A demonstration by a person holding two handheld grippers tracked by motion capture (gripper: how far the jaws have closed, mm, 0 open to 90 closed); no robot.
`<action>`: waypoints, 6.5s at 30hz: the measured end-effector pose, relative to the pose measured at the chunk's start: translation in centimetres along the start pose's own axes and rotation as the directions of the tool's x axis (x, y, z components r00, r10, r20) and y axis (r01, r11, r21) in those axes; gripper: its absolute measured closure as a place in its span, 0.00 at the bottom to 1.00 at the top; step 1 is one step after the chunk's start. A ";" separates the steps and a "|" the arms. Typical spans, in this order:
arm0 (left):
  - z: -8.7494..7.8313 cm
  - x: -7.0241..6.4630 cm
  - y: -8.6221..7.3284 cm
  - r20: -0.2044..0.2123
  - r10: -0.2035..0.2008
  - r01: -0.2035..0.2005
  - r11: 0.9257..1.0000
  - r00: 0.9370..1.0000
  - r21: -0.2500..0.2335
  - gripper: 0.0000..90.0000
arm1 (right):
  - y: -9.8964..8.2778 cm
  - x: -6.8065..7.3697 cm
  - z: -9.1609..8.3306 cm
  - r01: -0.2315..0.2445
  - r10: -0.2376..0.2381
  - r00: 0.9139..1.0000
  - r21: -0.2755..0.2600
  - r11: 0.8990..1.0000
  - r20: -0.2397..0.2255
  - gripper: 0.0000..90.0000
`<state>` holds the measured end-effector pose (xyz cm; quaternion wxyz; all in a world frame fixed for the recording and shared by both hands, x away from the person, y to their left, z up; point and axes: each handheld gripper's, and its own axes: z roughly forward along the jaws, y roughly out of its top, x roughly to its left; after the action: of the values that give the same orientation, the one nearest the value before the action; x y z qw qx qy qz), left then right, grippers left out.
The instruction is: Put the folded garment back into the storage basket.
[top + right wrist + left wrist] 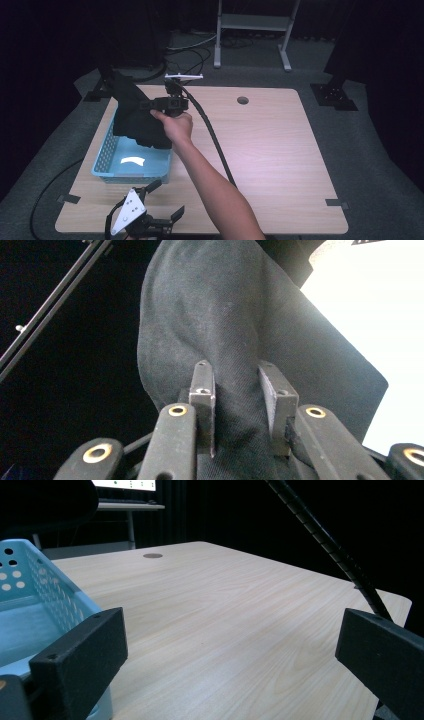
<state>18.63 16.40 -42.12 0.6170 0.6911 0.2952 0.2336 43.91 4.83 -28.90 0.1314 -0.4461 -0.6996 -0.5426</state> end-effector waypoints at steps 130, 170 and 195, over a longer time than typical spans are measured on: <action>0.9 0.2 -0.4 0.006 0.015 -0.015 0.999 1.000 0.037 0.00 | -3.2 -4.7 -2.3 0.283 -0.280 0.959 0.123 0.951 -0.041 0.14; 0.8 -0.1 -0.3 0.005 0.029 -0.029 0.999 1.000 0.036 0.00 | -4.3 -5.2 -7.6 0.355 -0.358 0.934 0.116 0.928 0.003 0.14; 0.8 0.0 -0.3 0.008 0.028 -0.029 0.999 1.000 0.040 0.00 | -5.0 -6.8 -10.0 0.351 -0.358 0.933 0.122 0.928 0.035 0.14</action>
<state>19.11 15.81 -42.53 0.6007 0.7082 0.2877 0.2339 40.92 -7.31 -32.92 0.0367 -0.3194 -0.8016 -0.5040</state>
